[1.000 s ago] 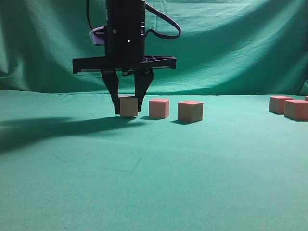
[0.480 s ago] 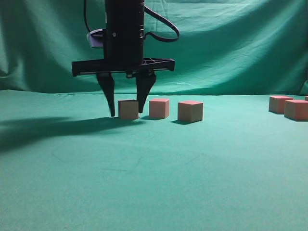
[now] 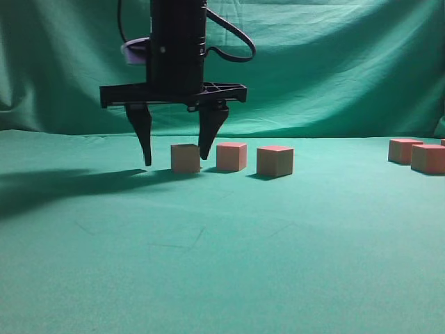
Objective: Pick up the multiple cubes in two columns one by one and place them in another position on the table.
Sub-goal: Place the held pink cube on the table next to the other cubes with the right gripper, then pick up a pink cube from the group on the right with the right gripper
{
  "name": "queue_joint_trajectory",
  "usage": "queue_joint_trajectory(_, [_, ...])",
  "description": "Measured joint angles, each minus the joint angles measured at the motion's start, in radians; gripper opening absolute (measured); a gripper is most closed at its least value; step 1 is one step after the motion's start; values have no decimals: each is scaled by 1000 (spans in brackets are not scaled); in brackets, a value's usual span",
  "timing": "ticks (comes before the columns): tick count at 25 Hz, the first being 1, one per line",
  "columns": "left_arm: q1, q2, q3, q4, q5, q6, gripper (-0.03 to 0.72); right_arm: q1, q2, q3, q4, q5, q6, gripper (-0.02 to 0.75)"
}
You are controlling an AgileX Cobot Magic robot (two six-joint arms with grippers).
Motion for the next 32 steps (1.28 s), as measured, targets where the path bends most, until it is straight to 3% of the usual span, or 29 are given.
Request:
queue_joint_trajectory(10, [0, 0, 0, 0, 0, 0, 0, 0, -7, -82, -4, -77, -70, 463])
queue_joint_trajectory(17, [0, 0, 0, 0, 0, 0, 0, 0, -89, -319, -62, 99, -145, 463])
queue_joint_trajectory(23, [0, 0, 0, 0, 0, 0, 0, -8, -236, -361, -90, 137, -155, 463])
queue_joint_trajectory(27, [0, 0, 0, 0, 0, 0, 0, -38, -419, -281, -90, 139, -178, 463])
queue_joint_trajectory(32, [0, 0, 0, 0, 0, 0, 0, -142, -711, 43, -96, 139, -176, 463])
